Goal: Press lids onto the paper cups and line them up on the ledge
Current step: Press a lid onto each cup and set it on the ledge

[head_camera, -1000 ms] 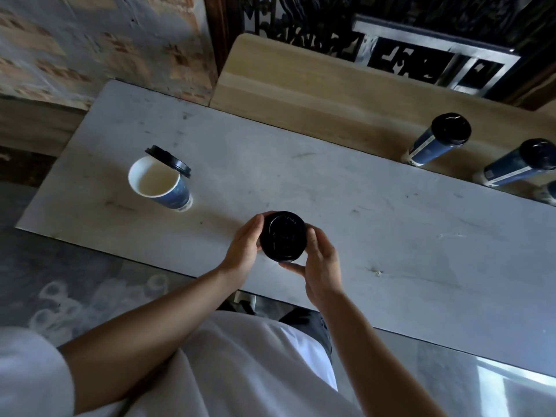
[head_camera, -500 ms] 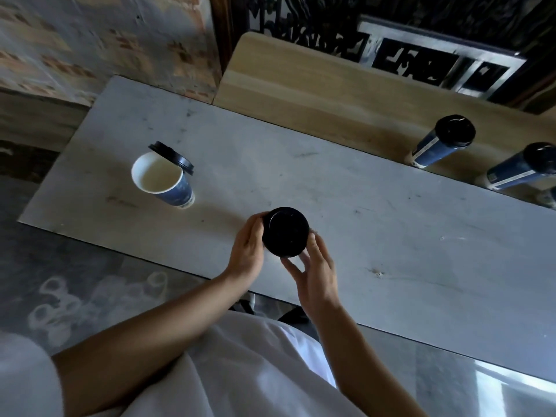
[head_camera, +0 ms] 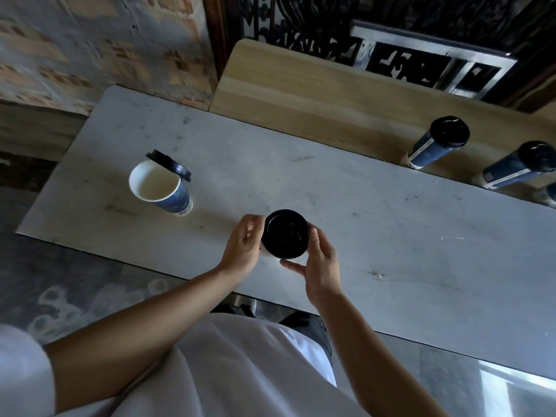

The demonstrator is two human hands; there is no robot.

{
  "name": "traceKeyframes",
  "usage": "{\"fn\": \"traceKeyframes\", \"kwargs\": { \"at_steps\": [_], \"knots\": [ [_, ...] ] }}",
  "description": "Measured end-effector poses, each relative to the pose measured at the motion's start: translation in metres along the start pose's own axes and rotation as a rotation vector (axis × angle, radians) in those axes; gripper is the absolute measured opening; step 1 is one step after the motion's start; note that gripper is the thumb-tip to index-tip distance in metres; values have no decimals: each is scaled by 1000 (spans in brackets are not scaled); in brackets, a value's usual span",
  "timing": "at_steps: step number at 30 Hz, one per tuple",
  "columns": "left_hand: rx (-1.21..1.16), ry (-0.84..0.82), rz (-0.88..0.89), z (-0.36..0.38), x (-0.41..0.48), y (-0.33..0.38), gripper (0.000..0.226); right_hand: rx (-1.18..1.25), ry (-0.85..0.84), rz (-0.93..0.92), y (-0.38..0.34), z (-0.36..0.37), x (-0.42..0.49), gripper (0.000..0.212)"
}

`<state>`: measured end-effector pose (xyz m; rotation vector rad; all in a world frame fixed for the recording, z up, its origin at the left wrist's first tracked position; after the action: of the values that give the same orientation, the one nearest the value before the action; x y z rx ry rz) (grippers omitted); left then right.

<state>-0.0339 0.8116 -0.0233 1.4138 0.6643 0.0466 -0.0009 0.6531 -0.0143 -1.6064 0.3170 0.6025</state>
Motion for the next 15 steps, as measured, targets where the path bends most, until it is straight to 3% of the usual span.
{"fn": "traceKeyframes", "kwargs": {
  "at_steps": [6, 11, 15],
  "knots": [
    [-183, -100, 3, 6, 2, 2, 26, 37, 13, 5, -1, 0, -3, 30],
    [-216, -20, -84, 8, -8, -1, 26, 166, 12, 38, 7, -3, -5, 28],
    [-129, 69, -90, 7, -17, -4, 25, 122, -18, -2, 10, -1, -8, 34]
  ]
}}
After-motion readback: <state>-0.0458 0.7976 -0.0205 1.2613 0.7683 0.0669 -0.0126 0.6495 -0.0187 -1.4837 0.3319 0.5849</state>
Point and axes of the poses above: each hand's wrist, its own x-axis towards the middle knuckle, its own z-axis out of the palm, y = z × x, the point moved 5 cm from there along x, towards the middle knuckle, and after that the axes turned 12 degrees about -x, right-handed, at the moved point
